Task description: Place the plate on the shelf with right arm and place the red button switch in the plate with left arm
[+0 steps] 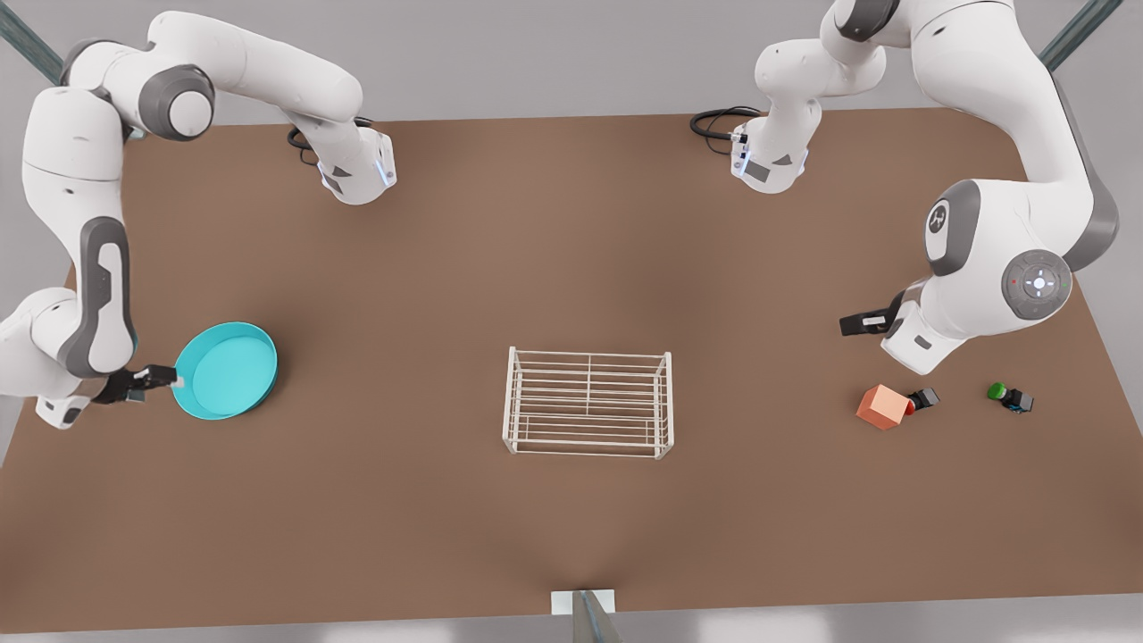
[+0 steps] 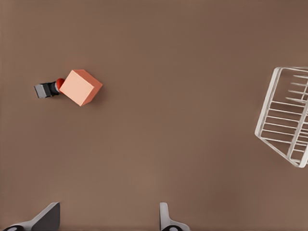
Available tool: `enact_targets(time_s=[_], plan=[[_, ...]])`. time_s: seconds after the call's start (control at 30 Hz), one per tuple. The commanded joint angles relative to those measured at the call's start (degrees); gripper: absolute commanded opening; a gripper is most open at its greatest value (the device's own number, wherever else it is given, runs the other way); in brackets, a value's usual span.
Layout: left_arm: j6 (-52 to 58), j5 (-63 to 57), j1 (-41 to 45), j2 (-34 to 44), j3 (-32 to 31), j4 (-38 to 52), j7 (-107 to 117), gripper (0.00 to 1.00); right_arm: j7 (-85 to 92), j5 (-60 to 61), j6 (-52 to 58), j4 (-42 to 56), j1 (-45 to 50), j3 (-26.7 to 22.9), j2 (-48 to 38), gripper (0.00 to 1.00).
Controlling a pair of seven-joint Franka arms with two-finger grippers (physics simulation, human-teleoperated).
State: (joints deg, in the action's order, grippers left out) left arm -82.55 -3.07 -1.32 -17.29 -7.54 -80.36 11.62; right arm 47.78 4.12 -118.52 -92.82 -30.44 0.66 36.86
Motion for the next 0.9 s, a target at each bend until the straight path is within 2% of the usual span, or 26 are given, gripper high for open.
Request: enact_targets(time_s=[0.0, 0.1, 0.3, 0.63, 0.73, 0.77, 0.8, 0.87], plan=[[0.1, -0.2, 0.0, 0.1, 0.0, 0.0, 2.2, 1.00, 19.1, 0.1, -4.4, -0.8, -1.0, 0.8, 0.3, 1.00], [0.1, -0.2, 0.0, 0.1, 0.0, 0.0, 2.1, 1.00, 19.1, 0.4, -9.0, -3.1, -2.5, 1.9, 0.8, 0.97], [0.0, -0.2, -0.1, 0.1, 0.0, 0.1, 1.7, 1.00, 19.1, 2.7, -10.4, -2.9, -3.0, 2.5, 2.2, 0.91], [0.0, -1.1, 0.1, -0.4, -0.2, 0.6, 1.4, 1.00, 18.5, 3.7, -10.3, -3.1, -2.5, 2.6, 4.2, 0.73], [0.0, -1.1, 0.1, -0.4, -0.2, 0.6, 1.4, 1.00, 18.5, 3.7, -10.2, -3.4, -2.4, 2.6, 4.3, 0.67], [0.0, -1.0, 0.1, -1.8, -0.2, 4.1, 1.7, 1.00, 18.5, 3.7, -10.1, -3.5, -2.4, 2.6, 4.2, 0.65], [-0.1, -0.9, 0.1, -3.5, -0.2, 7.5, 2.1, 1.00, 18.5, 3.7, -9.9, -3.5, -2.5, 2.5, 4.3, 0.60], [0.1, 0.5, -1.1, -3.5, 0.0, 6.7, 3.0, 1.00, 19.0, 3.7, -9.7, -3.5, -2.6, 2.6, 4.2, 0.52]])
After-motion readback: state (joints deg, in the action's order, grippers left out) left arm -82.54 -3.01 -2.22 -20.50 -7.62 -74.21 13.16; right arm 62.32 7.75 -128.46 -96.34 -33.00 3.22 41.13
